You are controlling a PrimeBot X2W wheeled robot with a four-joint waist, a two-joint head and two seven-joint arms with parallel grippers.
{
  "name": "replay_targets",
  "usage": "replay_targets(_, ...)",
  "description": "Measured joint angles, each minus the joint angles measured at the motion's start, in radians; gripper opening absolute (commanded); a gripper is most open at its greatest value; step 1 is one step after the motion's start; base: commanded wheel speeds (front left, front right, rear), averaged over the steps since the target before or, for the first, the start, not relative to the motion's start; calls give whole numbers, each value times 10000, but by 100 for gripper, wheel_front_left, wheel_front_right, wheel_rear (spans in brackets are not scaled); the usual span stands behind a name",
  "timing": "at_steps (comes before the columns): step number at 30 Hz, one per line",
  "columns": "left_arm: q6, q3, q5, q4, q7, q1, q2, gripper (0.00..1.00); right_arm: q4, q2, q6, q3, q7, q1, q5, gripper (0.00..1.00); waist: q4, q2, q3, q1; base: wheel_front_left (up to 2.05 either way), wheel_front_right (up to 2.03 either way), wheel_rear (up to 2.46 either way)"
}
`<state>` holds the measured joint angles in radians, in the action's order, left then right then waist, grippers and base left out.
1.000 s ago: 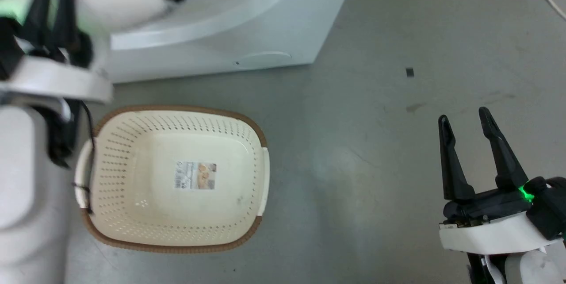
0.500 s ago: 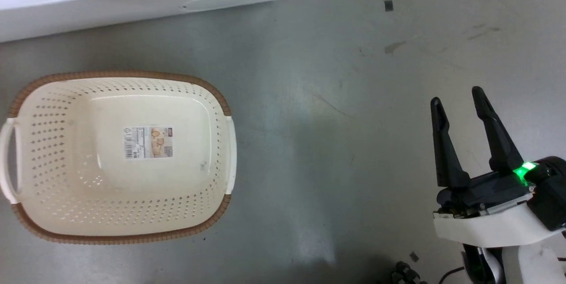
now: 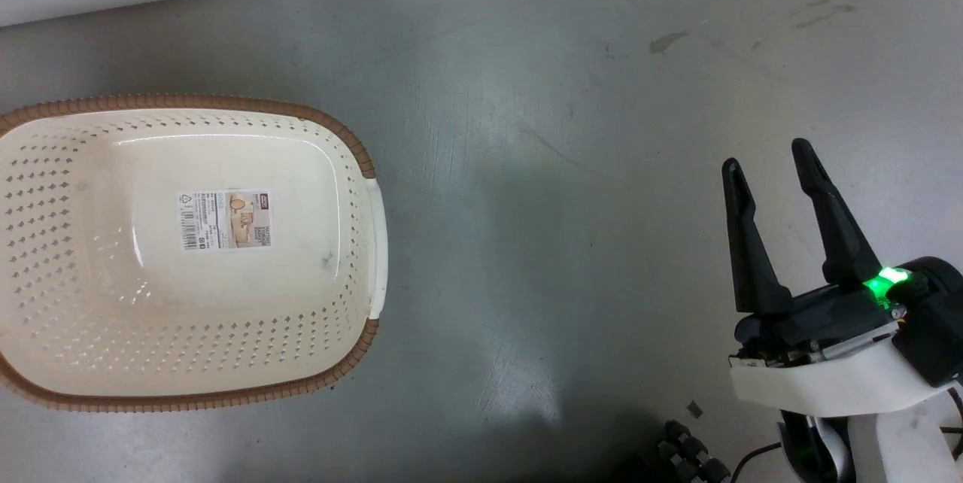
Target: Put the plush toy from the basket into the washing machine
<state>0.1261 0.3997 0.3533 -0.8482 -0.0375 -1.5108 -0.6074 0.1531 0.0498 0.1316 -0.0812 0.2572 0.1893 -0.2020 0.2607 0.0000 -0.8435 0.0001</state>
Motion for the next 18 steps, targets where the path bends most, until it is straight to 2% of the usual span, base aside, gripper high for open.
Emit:
replay_targets(1, 0, 128, 67, -92, -142, -46, -44, 100, -4, 0, 0, 0, 2, 3, -21, 100, -12, 0, 11, -1, 0, 0, 0)
replay_targets(9, 4, 1051, 640, -757, -1440, 54, 17, 100, -36, 0, 0, 173, 0, 180, 84, 100, -217, 0, 349, -1, 0, 0, 0)
replay_targets(13, 4, 1124, 1028, -761, -2040, 503, 307, 100, -44, 0, 0, 401, 0, 204, 247, 100, -398, 0, 677, 0, 0, 0, 0)
replay_targets(16, 4, 989, 1266, -389, -2174, 1208, 598, 100, -52, 0, 0, 491, 0, 194, 522, 100, -591, 0, 1013, -1, 0, 0, 0)
replay_targets(18, -23, 587, 1285, 403, -2186, 1777, 736, 100, -48, -2, 0, 566, 2, 191, 639, 100, -764, 0, 1250, -1, 0, 0, 0)
